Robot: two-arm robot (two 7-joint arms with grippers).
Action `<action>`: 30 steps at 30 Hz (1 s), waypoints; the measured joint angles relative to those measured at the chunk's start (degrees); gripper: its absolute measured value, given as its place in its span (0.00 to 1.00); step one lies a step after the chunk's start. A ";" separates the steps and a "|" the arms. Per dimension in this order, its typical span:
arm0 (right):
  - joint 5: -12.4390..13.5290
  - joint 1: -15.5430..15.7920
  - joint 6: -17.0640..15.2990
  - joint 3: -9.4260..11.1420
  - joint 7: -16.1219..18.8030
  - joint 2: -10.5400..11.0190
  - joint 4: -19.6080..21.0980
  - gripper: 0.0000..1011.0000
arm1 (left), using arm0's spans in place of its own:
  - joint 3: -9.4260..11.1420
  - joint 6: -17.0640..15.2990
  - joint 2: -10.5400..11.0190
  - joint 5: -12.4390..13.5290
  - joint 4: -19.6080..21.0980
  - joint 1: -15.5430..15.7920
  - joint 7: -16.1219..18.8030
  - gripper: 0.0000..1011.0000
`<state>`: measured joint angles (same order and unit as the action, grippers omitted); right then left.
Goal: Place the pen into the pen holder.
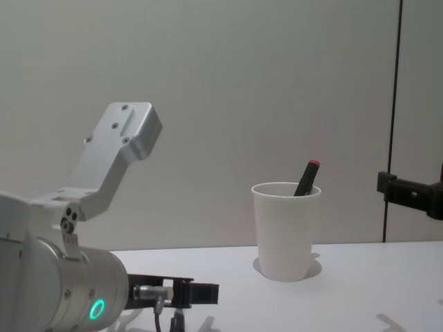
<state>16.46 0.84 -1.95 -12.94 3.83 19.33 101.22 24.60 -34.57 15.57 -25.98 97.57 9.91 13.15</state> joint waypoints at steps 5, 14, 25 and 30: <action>0.00 0.00 0.00 0.00 0.00 0.00 0.00 0.99 | 0.19 -0.99 -0.56 0.46 0.17 -0.15 0.88 0.99; 0.00 0.00 0.00 0.00 0.00 0.00 0.00 0.99 | 0.40 -2.04 -1.42 0.79 0.12 -0.30 1.75 0.99; 0.00 0.00 0.00 0.00 0.00 0.00 0.00 0.99 | 0.57 -2.97 -2.39 1.75 -0.40 -0.21 1.57 0.99; 0.00 0.00 0.00 0.00 0.00 0.00 0.01 0.99 | 0.65 -3.44 -2.74 2.44 -0.74 -0.04 0.94 0.99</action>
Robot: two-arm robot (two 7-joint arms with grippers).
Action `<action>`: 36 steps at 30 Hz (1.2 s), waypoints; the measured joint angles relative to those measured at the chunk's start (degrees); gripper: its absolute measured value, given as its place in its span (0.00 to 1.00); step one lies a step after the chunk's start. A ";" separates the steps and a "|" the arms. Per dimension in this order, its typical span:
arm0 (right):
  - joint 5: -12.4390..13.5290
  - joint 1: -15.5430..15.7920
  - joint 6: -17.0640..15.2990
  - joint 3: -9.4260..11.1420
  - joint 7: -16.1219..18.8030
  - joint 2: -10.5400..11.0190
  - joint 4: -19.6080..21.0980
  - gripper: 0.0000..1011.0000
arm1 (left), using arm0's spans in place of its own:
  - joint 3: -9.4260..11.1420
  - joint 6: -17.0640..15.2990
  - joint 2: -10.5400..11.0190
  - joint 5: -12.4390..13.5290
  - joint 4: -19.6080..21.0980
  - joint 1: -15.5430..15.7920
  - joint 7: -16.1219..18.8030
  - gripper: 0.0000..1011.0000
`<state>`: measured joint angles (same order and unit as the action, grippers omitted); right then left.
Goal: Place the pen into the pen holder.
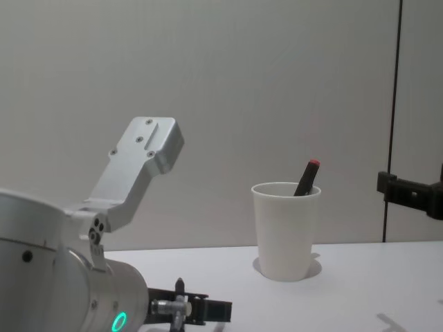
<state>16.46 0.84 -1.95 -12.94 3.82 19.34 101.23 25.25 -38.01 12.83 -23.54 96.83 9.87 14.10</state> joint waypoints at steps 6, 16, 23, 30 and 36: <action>0.00 0.00 0.00 0.00 0.00 0.00 0.00 0.99 | 0.05 -0.58 -0.37 0.80 -0.37 0.21 -0.73 0.99; 0.00 0.00 0.00 0.00 0.00 0.00 0.00 0.99 | 0.05 -1.51 -0.88 1.89 -0.91 0.44 -1.50 0.99; 0.00 0.00 0.00 0.00 0.00 0.00 0.00 0.99 | 0.02 -1.73 -1.05 2.28 -1.07 0.50 -1.74 0.99; 0.00 0.00 0.00 0.00 0.00 0.00 0.00 0.99 | -0.01 -1.93 -1.17 2.57 -1.19 0.56 -1.89 0.88; 0.00 0.00 0.00 0.00 0.00 0.00 0.00 0.99 | 0.00 -2.02 -1.21 2.66 -1.25 0.58 -1.99 0.72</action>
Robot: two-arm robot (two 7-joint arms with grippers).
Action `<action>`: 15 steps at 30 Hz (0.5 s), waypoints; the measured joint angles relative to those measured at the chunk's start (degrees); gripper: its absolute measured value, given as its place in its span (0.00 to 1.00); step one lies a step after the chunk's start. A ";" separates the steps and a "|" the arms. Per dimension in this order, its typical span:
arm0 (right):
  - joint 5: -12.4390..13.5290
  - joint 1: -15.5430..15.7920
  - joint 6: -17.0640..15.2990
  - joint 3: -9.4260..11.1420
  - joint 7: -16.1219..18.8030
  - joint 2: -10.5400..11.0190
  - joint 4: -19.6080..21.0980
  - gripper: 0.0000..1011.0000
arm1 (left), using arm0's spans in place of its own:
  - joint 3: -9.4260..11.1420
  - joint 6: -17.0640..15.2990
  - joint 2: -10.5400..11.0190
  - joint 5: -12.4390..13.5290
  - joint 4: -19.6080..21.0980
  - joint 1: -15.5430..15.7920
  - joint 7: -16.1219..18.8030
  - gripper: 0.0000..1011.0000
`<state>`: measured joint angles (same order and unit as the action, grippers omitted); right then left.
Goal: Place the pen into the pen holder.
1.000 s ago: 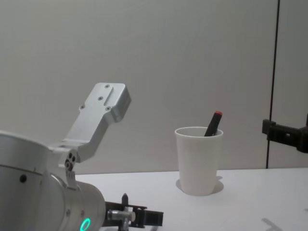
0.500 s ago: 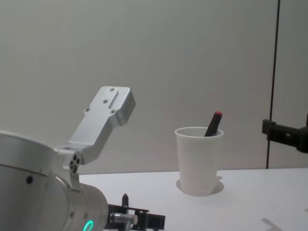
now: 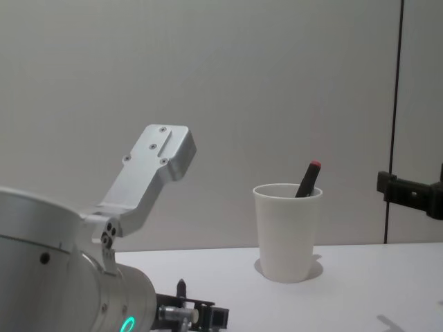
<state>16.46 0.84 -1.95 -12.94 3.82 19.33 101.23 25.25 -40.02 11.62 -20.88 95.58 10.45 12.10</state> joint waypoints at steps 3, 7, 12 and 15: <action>0.00 0.00 0.00 0.00 0.00 0.00 0.00 0.99 | 0.00 -0.05 -0.02 0.04 -0.01 0.00 -0.03 0.69; 0.00 0.00 0.00 0.01 0.00 0.00 0.00 0.99 | 0.00 -0.10 -0.04 0.07 -0.02 0.00 -0.06 0.64; 0.00 0.00 0.00 0.00 0.00 0.00 0.00 0.99 | 0.00 -0.14 -0.06 0.10 -0.04 0.00 -0.09 0.60; 0.00 0.00 0.00 0.00 0.00 0.00 0.00 0.99 | 0.01 -0.18 -0.08 0.13 -0.06 0.00 -0.11 0.57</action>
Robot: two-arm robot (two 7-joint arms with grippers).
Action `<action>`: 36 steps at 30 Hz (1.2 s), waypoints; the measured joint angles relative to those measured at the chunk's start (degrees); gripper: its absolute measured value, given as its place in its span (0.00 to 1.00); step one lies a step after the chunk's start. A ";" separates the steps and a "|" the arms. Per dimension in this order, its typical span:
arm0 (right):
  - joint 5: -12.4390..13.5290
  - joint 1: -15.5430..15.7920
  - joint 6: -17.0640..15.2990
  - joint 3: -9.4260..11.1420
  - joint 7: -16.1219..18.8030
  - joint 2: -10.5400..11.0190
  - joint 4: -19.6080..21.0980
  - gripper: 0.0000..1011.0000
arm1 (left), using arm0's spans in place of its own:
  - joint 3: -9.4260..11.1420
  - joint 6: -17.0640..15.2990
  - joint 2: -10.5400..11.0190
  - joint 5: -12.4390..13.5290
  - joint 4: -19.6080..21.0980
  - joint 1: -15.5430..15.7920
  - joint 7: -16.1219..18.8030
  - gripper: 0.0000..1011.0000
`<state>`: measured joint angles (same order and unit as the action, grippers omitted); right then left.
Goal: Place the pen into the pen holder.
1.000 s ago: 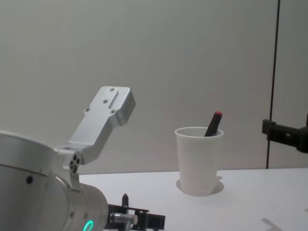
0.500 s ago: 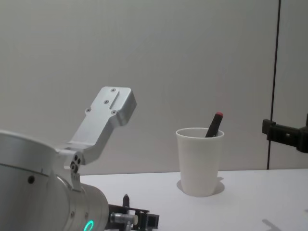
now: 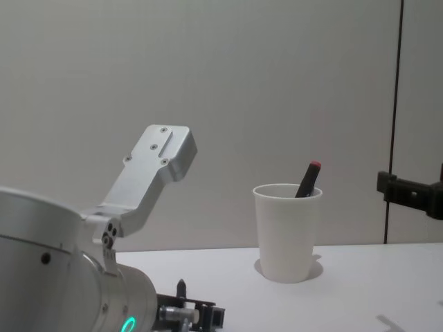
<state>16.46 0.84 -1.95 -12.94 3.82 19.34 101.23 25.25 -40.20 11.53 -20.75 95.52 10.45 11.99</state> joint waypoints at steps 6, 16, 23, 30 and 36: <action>0.00 0.00 0.00 0.00 0.00 0.00 0.00 0.99 | 0.00 -0.04 0.00 0.01 -0.03 0.00 -0.01 0.54; 0.00 0.00 0.00 0.00 0.00 0.00 0.00 0.99 | -0.04 0.05 -0.03 0.06 -0.02 -0.07 -0.09 0.48; 0.00 0.00 0.00 0.00 0.00 0.00 0.00 0.99 | -0.22 0.32 -0.06 0.04 0.07 -0.20 -0.11 0.43; 0.00 0.00 0.00 0.00 0.00 0.00 0.00 0.99 | -0.32 0.46 -0.09 -0.01 0.12 -0.25 -0.11 0.35; 0.00 0.00 0.00 0.00 0.00 0.00 0.00 0.99 | -0.35 0.52 -0.10 -0.07 0.15 -0.29 -0.11 0.27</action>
<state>16.46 0.84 -1.95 -12.94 3.82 19.33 101.23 24.91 -39.69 11.43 -20.82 95.67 10.16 11.89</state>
